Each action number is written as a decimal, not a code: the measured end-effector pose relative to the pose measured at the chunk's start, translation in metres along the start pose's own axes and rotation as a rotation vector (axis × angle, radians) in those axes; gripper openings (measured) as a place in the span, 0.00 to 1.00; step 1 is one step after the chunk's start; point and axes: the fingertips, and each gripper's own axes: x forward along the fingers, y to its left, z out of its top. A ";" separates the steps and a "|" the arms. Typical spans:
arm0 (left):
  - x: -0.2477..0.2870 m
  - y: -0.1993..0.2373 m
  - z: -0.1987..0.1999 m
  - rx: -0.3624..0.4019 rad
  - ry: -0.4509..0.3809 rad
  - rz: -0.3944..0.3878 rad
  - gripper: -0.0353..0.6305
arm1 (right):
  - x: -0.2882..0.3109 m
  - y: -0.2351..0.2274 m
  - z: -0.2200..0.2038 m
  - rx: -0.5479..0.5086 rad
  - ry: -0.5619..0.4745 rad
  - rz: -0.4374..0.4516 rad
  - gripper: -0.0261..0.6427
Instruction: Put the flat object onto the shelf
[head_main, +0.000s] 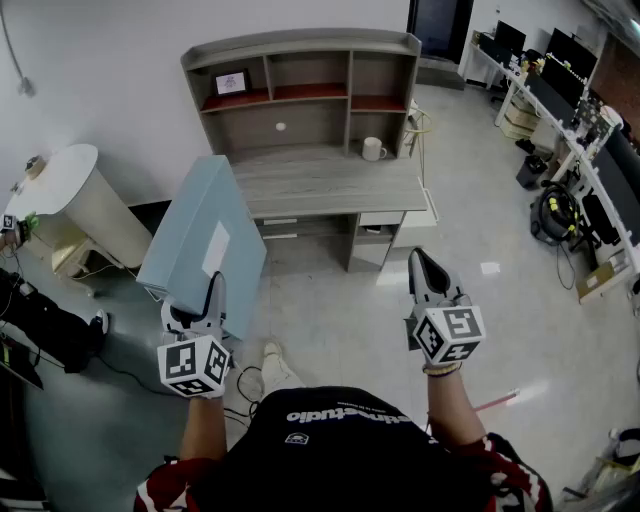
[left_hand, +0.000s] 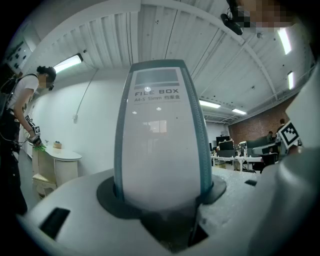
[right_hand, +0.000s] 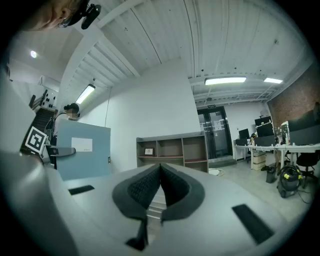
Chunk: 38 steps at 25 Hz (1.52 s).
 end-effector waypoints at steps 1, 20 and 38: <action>0.001 0.001 0.000 0.001 -0.001 0.003 0.45 | 0.001 -0.001 0.000 -0.009 -0.003 -0.001 0.03; 0.013 0.010 -0.008 0.029 0.024 0.043 0.45 | 0.024 0.001 -0.009 0.019 0.000 0.030 0.03; 0.044 0.034 -0.007 0.013 0.042 0.054 0.45 | 0.069 0.020 -0.005 0.034 0.043 0.096 0.03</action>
